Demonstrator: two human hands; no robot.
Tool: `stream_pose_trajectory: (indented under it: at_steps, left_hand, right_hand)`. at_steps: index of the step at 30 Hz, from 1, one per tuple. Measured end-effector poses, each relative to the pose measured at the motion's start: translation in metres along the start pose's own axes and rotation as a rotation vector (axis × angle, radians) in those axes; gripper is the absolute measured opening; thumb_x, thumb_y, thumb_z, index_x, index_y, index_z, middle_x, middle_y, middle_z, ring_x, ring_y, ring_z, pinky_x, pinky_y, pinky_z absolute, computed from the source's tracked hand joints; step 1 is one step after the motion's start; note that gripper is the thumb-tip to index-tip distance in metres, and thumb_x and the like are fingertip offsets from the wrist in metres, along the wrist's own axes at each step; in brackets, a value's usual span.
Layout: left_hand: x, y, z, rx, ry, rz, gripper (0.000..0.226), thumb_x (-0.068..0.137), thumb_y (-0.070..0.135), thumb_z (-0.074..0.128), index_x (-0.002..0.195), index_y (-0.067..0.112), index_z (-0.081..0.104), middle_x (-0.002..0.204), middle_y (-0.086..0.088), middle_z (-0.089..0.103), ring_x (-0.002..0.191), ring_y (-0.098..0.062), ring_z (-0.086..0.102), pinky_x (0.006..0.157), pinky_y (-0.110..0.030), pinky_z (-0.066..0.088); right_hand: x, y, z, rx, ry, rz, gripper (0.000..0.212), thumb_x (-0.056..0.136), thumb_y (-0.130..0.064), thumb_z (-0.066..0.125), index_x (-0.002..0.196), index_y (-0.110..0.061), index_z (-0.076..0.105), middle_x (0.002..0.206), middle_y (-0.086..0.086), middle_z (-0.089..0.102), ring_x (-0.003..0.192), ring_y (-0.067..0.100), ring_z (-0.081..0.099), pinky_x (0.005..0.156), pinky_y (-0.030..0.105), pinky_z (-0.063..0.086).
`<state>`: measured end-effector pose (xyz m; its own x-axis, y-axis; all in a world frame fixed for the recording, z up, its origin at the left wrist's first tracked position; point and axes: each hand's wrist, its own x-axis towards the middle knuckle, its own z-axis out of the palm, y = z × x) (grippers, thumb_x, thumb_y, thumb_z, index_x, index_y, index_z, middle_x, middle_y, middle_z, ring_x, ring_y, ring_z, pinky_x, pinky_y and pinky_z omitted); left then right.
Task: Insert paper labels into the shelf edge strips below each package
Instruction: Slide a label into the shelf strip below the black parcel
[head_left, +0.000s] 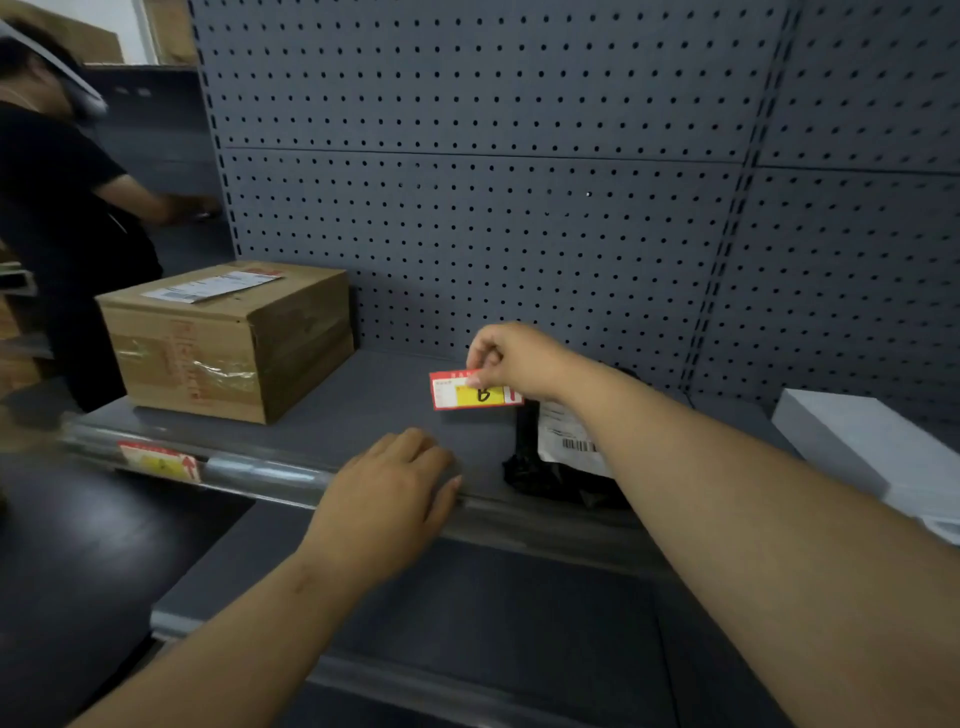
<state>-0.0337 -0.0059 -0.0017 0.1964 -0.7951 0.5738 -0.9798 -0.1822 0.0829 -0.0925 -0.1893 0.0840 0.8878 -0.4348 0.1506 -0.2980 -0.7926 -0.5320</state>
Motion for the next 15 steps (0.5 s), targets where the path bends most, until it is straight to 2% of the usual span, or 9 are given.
stream_pose_trajectory:
  at_steps: [4, 7, 11, 15]
  left_hand:
    - [-0.007, 0.031, 0.007, 0.039, -0.017, 0.145, 0.013, 0.078, 0.021, 0.070, 0.088, 0.014, 0.067, 0.087, -0.006, 0.064, 0.071, -0.026, 0.061, 0.061, -0.036, 0.054]
    - [-0.015, 0.049, 0.016, 0.079, -0.057, 0.195, 0.016, 0.072, 0.020, 0.075, 0.086, 0.015, 0.069, 0.085, -0.005, 0.066, 0.068, -0.023, 0.062, 0.060, -0.032, 0.054]
    - [-0.023, 0.060, 0.026, 0.070, -0.091, 0.130, 0.017, 0.076, 0.017, 0.071, 0.092, 0.011, 0.067, 0.088, -0.008, 0.064, 0.075, -0.026, 0.062, 0.071, -0.036, 0.055]
    - [-0.021, 0.064, 0.034, 0.024, -0.098, 0.064, 0.021, 0.088, 0.018, 0.052, 0.107, 0.009, 0.057, 0.104, -0.010, 0.056, 0.093, -0.029, 0.055, 0.084, -0.039, 0.046]
  right_hand:
    - [-0.035, 0.005, -0.016, 0.064, 0.120, 0.003, 0.011, 0.079, -0.015, 0.071, 0.081, -0.017, 0.061, 0.061, -0.009, 0.052, 0.054, 0.004, 0.045, 0.051, 0.020, 0.032]
    - [-0.063, 0.011, -0.022, 0.104, 0.156, 0.040, 0.010, 0.078, -0.014, 0.072, 0.080, -0.017, 0.063, 0.062, -0.007, 0.058, 0.056, 0.007, 0.050, 0.054, 0.023, 0.037]
    - [-0.097, 0.019, -0.025, 0.113, 0.186, 0.080, 0.011, 0.078, -0.015, 0.072, 0.077, -0.020, 0.062, 0.061, -0.009, 0.062, 0.067, 0.013, 0.058, 0.066, 0.029, 0.043]
    - [-0.124, 0.027, -0.023, 0.107, 0.212, 0.128, 0.021, 0.077, -0.012, 0.073, 0.069, -0.027, 0.059, 0.061, -0.008, 0.059, 0.066, 0.015, 0.056, 0.069, 0.034, 0.045]
